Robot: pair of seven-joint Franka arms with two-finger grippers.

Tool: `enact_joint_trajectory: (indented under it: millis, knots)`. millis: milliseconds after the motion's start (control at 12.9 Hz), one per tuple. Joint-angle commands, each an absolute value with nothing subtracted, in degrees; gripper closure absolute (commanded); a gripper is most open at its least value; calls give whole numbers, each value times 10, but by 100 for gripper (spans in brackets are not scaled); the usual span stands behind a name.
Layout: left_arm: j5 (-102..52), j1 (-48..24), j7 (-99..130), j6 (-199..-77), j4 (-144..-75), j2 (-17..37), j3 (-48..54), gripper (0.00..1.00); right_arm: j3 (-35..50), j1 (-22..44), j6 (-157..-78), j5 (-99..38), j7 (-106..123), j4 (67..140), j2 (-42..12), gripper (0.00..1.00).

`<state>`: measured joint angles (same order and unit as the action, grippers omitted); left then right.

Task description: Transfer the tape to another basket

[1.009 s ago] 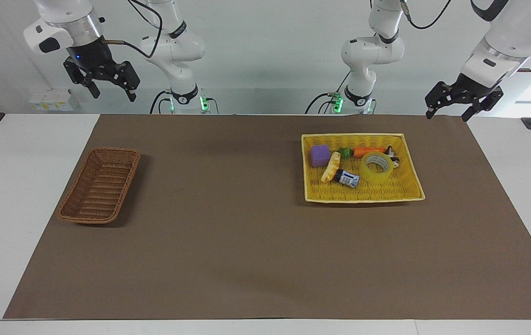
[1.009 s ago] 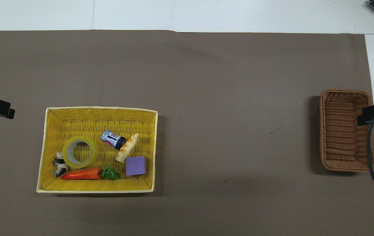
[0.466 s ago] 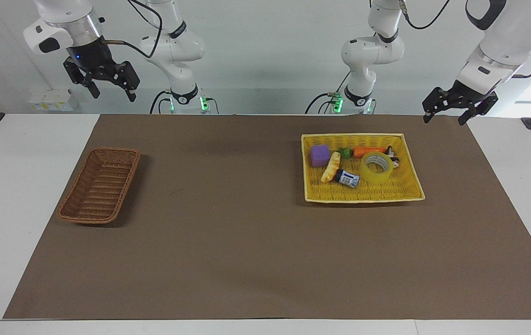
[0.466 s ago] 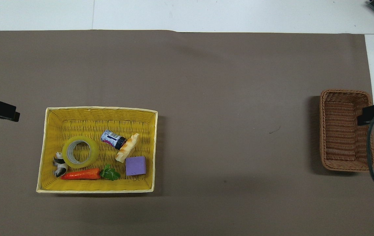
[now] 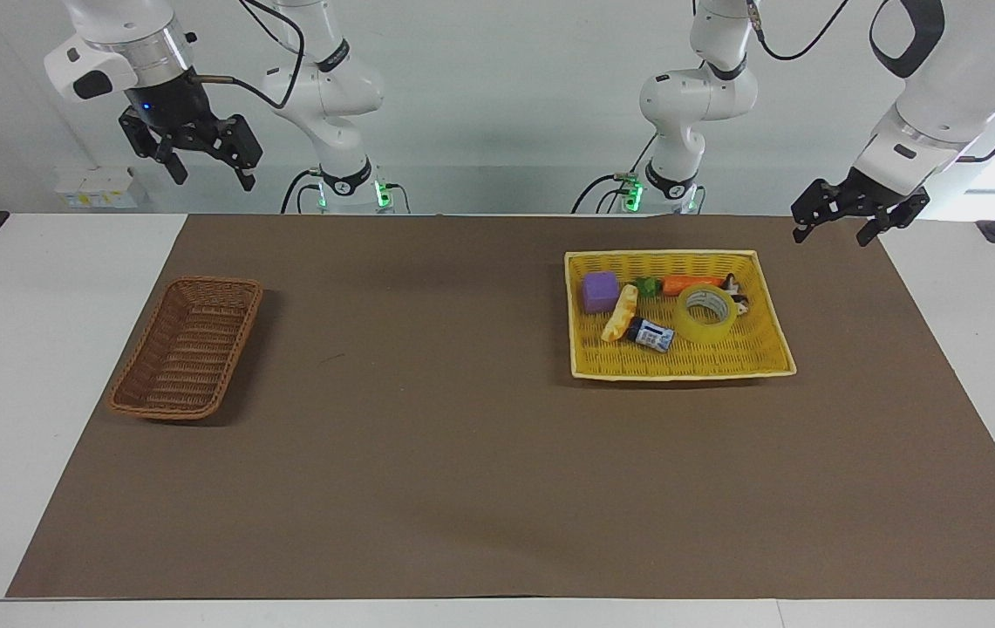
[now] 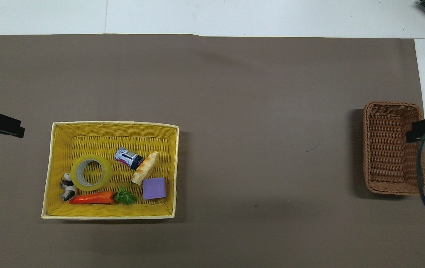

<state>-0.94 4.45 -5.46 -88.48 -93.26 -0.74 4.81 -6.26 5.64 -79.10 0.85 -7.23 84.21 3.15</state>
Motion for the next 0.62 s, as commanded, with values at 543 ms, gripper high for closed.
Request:
enact_joint_trajectory:
  millis: [543]
  knots:
    - [-5,50,-47,-1059,-1205,-72,54,0,-61,49,-787,-3,-61,837,30,0]
